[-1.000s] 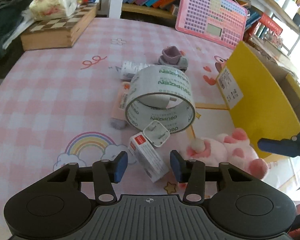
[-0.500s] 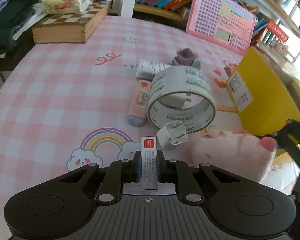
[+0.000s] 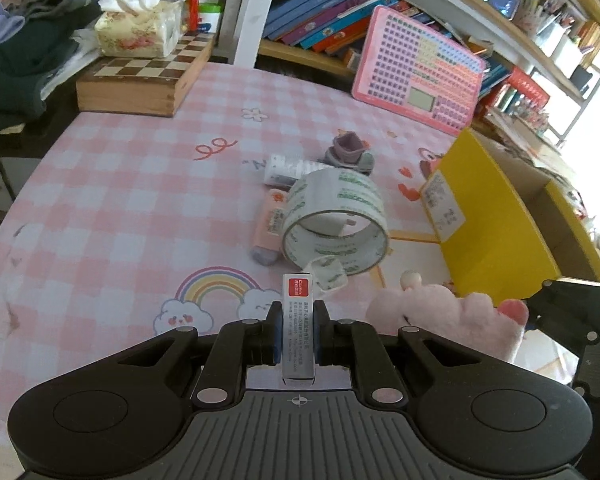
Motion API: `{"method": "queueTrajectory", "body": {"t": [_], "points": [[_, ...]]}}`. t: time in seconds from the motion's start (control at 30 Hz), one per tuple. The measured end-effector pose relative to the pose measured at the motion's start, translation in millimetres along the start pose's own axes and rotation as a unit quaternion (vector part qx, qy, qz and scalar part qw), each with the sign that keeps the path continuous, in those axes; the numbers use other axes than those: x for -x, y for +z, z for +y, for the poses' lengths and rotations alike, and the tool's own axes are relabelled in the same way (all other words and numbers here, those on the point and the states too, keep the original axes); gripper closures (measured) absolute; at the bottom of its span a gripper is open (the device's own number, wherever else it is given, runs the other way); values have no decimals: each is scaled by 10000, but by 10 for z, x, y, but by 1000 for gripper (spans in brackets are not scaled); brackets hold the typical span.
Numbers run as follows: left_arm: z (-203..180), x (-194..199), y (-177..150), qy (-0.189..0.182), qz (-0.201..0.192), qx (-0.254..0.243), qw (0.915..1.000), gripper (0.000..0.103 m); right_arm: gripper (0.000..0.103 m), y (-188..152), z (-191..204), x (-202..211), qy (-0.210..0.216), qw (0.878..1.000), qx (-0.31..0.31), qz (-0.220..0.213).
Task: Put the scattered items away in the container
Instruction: 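Close the left gripper on the white-and-red medicine box, then carry the pig in the right tool and the medicine box in the left tool toward the yellow box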
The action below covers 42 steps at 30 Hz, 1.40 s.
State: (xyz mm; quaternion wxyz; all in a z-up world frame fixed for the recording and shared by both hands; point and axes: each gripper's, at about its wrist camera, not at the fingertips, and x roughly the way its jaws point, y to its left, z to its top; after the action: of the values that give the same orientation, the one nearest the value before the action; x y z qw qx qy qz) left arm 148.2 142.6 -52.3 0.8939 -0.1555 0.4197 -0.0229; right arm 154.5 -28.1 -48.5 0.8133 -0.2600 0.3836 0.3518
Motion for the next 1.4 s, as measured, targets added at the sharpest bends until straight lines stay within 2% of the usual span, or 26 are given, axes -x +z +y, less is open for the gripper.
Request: {"method": "queueTrajectory", "body": {"t": [0.27,0.53,0.83,1.4], "points": [[-145,328,-1,-511,-159,-249,9983,90,43,-79,-49,391,132,9966,-788,-214],[-315,566,-74,-917,-270,-638,9934,90,42,-324,-58,724,-223,9842,-1708,-410],[-428,638,-301,-1319,-23,-959,9866,90,42,-609,145,926,-557,9725,-2247,-268],[-674,651,-517,-1964,308,-1557,9676,90,42,-1119,274,1211,-1113,9338,-3398,-96]]}}
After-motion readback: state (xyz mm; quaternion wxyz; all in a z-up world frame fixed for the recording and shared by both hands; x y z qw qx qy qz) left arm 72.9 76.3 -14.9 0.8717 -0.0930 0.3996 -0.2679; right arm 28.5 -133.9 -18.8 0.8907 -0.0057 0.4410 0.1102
